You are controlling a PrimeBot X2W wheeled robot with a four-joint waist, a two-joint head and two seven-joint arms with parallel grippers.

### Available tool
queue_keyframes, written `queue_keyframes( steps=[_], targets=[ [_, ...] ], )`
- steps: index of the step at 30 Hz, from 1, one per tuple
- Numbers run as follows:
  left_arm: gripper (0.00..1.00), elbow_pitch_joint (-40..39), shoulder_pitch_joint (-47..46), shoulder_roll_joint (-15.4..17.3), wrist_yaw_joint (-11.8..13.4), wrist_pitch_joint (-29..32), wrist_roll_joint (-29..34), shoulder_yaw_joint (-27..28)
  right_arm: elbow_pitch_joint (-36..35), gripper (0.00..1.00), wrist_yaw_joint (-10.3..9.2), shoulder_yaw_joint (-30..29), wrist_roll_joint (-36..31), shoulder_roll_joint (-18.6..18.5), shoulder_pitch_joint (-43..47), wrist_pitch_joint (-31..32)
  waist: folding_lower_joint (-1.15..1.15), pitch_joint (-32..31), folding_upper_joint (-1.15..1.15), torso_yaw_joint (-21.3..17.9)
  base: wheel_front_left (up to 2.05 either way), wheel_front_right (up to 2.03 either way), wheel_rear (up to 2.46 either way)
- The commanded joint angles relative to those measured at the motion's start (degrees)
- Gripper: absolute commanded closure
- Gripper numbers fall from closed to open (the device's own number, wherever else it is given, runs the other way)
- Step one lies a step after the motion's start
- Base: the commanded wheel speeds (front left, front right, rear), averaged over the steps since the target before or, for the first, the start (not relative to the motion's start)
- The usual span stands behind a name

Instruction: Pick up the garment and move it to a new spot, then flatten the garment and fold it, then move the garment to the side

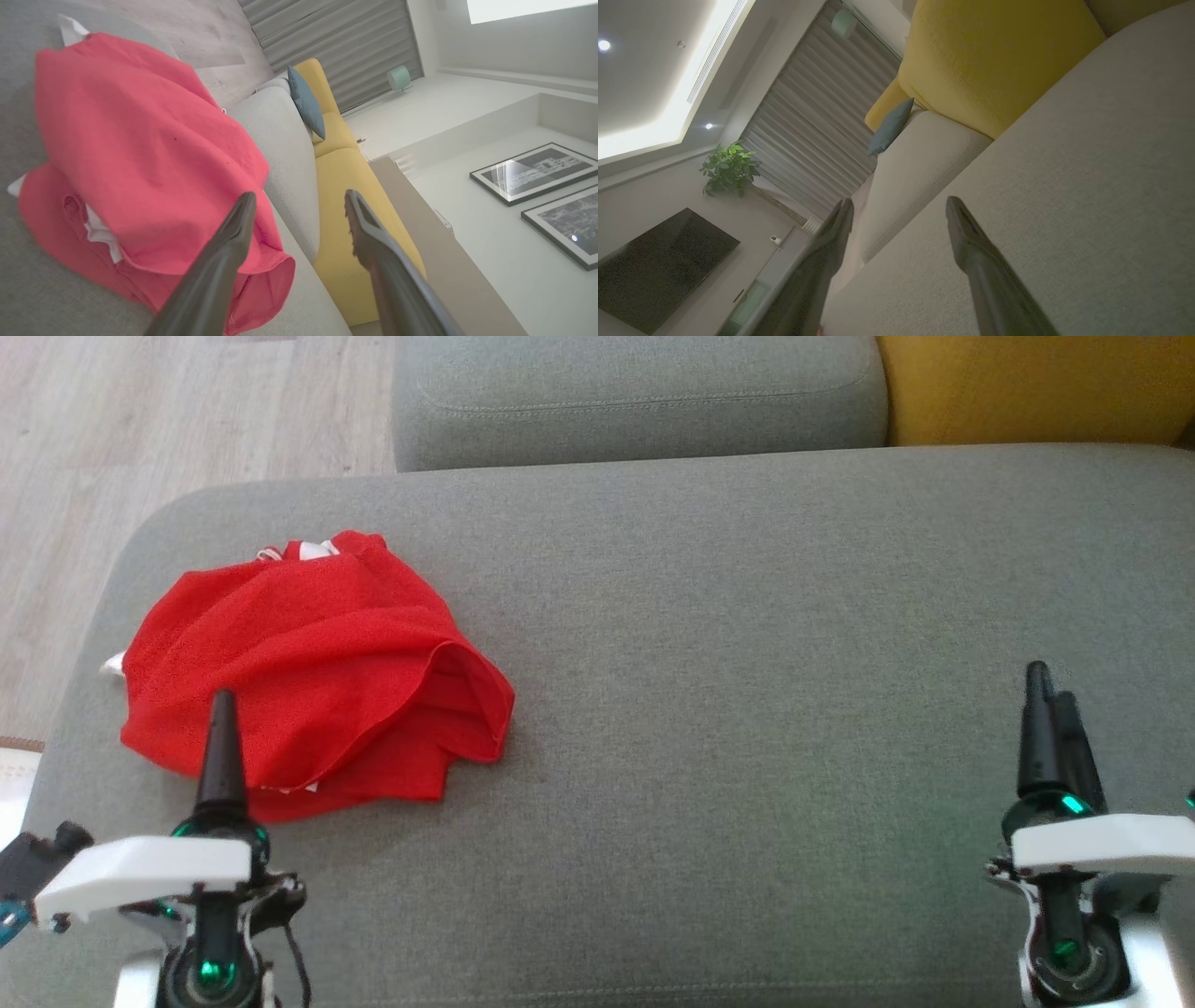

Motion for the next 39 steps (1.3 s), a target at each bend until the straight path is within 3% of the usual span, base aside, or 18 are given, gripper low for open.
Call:
queue_keyframes(
  steps=[1,29,39],
  targets=[
    [0.0,-2.79,-3.18,0.74,0.12,-0.66,1.42,0.32,-2.76,0.0,0.18,0.83,-1.96,-0.37,-3.55,-0.71,0.0,-0.02,0.0,-0.02,0.0,0.0,0.0],
    [0.0,-5.33,-2.22,1.18,3.11,-5.36,32.26,-10.93,-3.3,0.0,0.28,5.2,-26.84,-0.47,-1.81,-5.44,0.0,-0.49,0.0,0.11,0.0,0.0,0.0],
    [0.0,-4.41,-2.56,3.62,6.65,-6.86,41.67,-16.28,-3.42,0.0,0.31,6.43,-34.2,-0.5,-1.4,-6.96,0.0,-0.54,0.0,-0.03,0.0,0.0,0.0]
  ],
)
